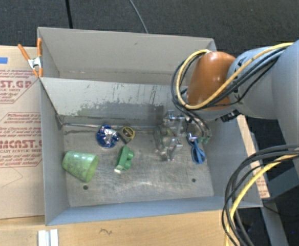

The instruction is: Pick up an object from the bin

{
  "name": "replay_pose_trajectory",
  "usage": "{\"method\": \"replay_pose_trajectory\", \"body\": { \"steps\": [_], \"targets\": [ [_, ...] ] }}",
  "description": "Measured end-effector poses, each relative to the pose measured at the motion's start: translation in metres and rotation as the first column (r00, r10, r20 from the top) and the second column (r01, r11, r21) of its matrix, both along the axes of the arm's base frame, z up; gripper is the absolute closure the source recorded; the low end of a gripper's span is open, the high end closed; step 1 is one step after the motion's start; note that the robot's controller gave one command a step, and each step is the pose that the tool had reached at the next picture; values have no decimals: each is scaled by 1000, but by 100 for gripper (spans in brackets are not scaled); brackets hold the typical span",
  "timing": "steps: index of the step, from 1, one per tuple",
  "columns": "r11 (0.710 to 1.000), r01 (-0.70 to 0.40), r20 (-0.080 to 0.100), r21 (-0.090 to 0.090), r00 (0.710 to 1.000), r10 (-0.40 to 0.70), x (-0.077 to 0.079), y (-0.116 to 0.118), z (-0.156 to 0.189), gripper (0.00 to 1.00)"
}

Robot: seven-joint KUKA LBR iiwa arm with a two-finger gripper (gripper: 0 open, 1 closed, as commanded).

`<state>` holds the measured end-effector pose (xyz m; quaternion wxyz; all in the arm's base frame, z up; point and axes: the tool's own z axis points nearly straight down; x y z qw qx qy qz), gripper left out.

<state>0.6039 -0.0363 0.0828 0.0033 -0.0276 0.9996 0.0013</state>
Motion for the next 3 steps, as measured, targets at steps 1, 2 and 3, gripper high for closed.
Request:
{"method": "replay_pose_trajectory", "body": {
  "steps": [1, 2, 3],
  "targets": [
    [1000, 1, 10, 0, 1000, -1, 3, 0, 5, 100],
    [1000, 0, 0, -2, 1000, 0, 5, 0, 40, 100],
    [1000, 0, 0, -3, 1000, 0, 6, 1, 83, 100]
  ]
}}
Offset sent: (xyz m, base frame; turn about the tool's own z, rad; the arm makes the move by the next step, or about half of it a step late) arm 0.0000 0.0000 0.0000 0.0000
